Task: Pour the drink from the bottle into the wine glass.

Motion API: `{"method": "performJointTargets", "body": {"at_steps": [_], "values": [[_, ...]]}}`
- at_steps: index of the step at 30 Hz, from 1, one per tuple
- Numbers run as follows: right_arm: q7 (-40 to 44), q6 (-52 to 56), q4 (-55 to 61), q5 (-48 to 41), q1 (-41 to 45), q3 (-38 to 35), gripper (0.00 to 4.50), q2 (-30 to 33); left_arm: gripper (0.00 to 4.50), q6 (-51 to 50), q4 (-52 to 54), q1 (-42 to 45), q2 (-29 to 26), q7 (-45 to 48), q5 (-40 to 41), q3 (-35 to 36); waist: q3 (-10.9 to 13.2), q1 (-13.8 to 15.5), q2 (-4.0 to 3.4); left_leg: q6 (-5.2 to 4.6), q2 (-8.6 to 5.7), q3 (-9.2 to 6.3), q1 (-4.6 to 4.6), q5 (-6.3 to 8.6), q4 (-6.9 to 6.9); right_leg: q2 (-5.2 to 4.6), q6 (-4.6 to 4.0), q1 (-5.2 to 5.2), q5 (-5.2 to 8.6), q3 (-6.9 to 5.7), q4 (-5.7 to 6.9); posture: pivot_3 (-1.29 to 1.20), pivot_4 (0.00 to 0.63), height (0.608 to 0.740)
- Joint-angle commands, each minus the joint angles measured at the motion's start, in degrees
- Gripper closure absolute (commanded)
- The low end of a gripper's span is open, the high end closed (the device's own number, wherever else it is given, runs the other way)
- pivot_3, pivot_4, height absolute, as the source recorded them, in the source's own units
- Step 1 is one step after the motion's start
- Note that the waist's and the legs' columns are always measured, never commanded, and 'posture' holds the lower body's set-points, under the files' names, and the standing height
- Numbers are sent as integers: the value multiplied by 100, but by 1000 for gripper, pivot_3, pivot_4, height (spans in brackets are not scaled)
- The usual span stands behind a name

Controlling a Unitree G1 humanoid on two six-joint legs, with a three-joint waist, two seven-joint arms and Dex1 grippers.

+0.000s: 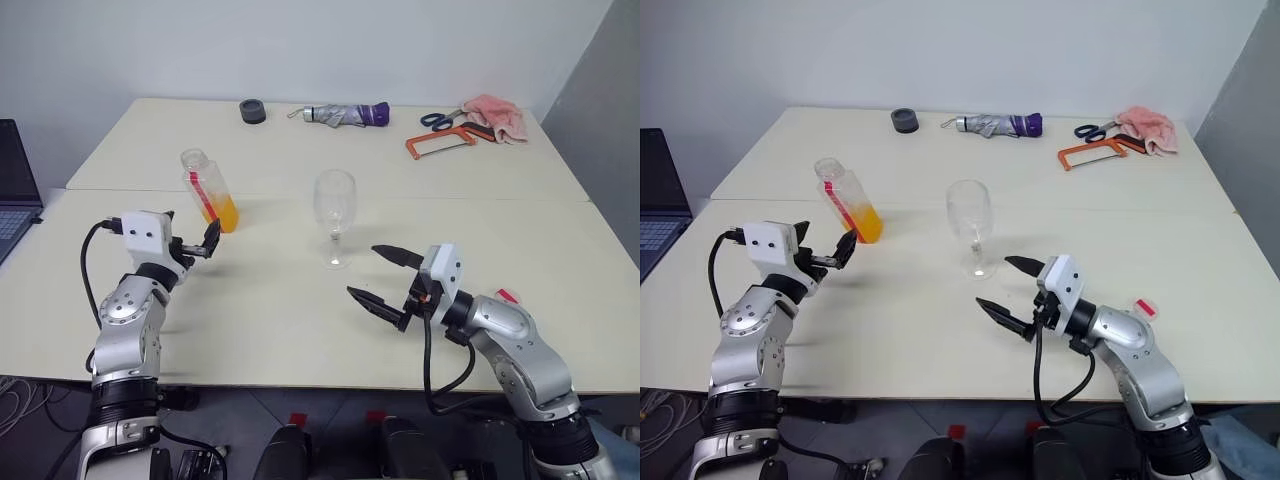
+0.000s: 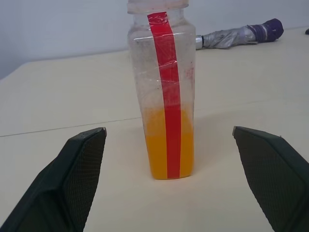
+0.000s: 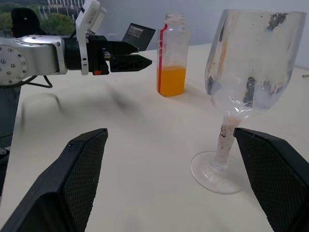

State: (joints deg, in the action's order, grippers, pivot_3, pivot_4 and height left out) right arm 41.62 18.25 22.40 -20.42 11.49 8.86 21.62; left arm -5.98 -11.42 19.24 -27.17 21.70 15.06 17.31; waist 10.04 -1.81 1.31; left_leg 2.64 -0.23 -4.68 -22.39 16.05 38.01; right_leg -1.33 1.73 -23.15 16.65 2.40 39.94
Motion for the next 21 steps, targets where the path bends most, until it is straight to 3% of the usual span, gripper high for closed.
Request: {"method": "performJointTargets", "body": {"at_steps": [1,21], "values": [[38,79,334,-215,150,-52,46,6,0,-10,-20,271,-179,-24,-18,88,0,0,0,0,0,0,0,0,0,0,0,0,0,-1,0,0,150,740],[16,167,369,-221,330,-8,46,18,0,-211,-923,1128,-412,205,-134,-126,0,-3,0,0,-8,0,-1,0,1,1,0,-1,0,-2,0,0,150,740]]}}
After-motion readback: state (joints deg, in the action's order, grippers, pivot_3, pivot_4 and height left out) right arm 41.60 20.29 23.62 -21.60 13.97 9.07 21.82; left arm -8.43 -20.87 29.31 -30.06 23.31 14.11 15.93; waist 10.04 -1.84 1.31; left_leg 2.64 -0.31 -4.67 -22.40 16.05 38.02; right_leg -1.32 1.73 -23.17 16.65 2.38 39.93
